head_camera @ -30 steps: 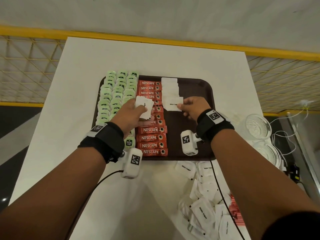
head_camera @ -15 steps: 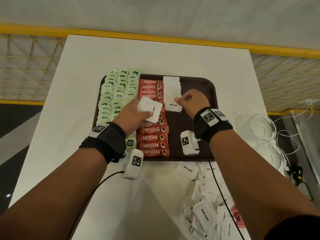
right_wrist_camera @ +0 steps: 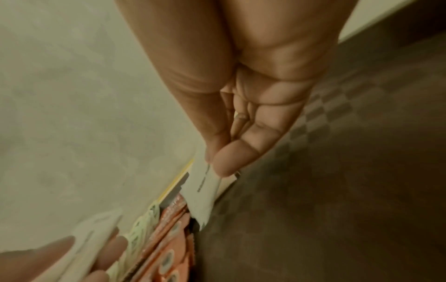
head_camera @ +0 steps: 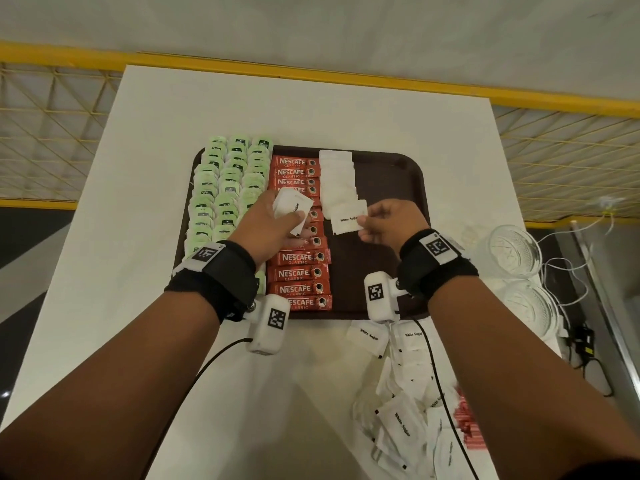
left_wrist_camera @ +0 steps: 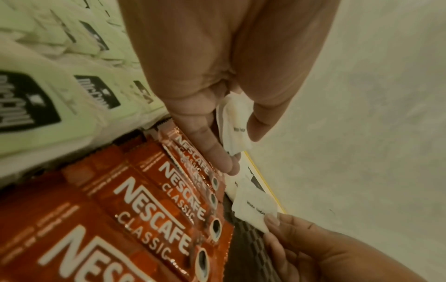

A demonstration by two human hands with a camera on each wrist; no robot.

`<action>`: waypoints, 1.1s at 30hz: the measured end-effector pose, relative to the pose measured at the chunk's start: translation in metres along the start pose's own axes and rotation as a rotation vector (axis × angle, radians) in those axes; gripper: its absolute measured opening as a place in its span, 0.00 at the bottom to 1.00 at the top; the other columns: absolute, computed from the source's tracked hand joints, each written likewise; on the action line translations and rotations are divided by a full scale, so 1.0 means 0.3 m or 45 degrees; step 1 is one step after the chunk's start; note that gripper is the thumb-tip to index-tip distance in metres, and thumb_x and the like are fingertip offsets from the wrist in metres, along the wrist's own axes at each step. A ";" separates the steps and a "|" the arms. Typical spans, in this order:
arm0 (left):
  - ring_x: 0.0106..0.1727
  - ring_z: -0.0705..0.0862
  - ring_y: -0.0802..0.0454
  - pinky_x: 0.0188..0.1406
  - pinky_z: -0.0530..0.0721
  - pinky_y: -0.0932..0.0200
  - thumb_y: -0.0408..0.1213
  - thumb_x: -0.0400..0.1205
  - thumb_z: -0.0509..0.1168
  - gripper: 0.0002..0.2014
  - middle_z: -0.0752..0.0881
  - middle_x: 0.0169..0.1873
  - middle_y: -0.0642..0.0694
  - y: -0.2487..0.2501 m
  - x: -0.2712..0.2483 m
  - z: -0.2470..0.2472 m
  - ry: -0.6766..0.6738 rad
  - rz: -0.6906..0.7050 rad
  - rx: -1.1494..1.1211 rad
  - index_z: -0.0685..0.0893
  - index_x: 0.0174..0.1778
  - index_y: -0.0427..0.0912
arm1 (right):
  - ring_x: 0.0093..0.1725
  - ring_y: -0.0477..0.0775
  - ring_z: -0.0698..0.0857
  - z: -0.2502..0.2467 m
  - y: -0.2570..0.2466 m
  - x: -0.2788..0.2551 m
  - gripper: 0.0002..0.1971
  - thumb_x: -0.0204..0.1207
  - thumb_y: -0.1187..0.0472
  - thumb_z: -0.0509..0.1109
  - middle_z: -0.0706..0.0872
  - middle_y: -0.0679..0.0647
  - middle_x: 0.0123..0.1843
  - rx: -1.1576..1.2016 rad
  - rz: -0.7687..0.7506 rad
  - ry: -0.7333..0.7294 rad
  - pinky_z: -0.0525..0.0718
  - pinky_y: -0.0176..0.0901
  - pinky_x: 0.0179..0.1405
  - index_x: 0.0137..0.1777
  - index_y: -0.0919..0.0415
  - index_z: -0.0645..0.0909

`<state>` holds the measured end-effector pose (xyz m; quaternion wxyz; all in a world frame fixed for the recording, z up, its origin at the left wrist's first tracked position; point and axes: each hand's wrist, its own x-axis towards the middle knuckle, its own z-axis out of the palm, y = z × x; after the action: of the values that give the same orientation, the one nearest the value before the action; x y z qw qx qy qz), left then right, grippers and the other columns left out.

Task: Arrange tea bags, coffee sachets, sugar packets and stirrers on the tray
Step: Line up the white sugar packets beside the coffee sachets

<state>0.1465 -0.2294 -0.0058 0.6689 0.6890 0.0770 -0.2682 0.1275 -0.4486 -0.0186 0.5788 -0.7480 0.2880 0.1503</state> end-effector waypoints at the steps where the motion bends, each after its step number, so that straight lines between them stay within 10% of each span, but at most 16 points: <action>1: 0.47 0.91 0.47 0.45 0.92 0.54 0.30 0.85 0.64 0.19 0.88 0.54 0.38 -0.001 -0.002 -0.001 0.005 -0.001 -0.004 0.70 0.70 0.45 | 0.42 0.55 0.91 0.004 0.010 0.005 0.09 0.76 0.67 0.75 0.88 0.63 0.53 0.001 0.016 0.036 0.90 0.40 0.39 0.53 0.64 0.80; 8: 0.50 0.92 0.44 0.49 0.91 0.51 0.27 0.87 0.53 0.21 0.87 0.56 0.37 -0.014 -0.008 -0.006 -0.011 -0.017 0.009 0.64 0.76 0.44 | 0.32 0.48 0.85 0.059 0.030 0.049 0.08 0.75 0.56 0.77 0.87 0.54 0.37 -0.270 -0.035 0.206 0.87 0.42 0.39 0.43 0.57 0.82; 18: 0.52 0.91 0.42 0.52 0.90 0.44 0.27 0.84 0.65 0.25 0.77 0.67 0.41 -0.030 -0.016 -0.028 -0.020 -0.020 0.137 0.65 0.75 0.44 | 0.49 0.50 0.82 0.077 -0.012 0.026 0.15 0.77 0.46 0.72 0.82 0.48 0.45 -0.589 -0.220 0.347 0.76 0.43 0.45 0.49 0.57 0.79; 24: 0.55 0.88 0.45 0.48 0.91 0.45 0.30 0.82 0.69 0.24 0.81 0.63 0.42 -0.020 -0.009 -0.013 -0.016 0.057 0.278 0.70 0.71 0.45 | 0.38 0.42 0.82 0.122 -0.068 -0.046 0.10 0.78 0.53 0.73 0.85 0.47 0.43 -0.646 -0.484 -0.117 0.78 0.34 0.38 0.53 0.57 0.84; 33: 0.52 0.90 0.44 0.46 0.91 0.53 0.30 0.89 0.51 0.16 0.88 0.55 0.40 -0.015 -0.007 -0.024 0.017 0.013 0.159 0.67 0.73 0.42 | 0.30 0.43 0.80 0.031 0.033 0.010 0.13 0.78 0.55 0.74 0.86 0.50 0.41 -0.333 -0.213 0.122 0.80 0.35 0.33 0.57 0.61 0.84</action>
<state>0.1445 -0.2214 -0.0089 0.6255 0.7315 0.0609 -0.2644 0.1250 -0.4421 -0.0307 0.4724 -0.8447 0.2300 0.1020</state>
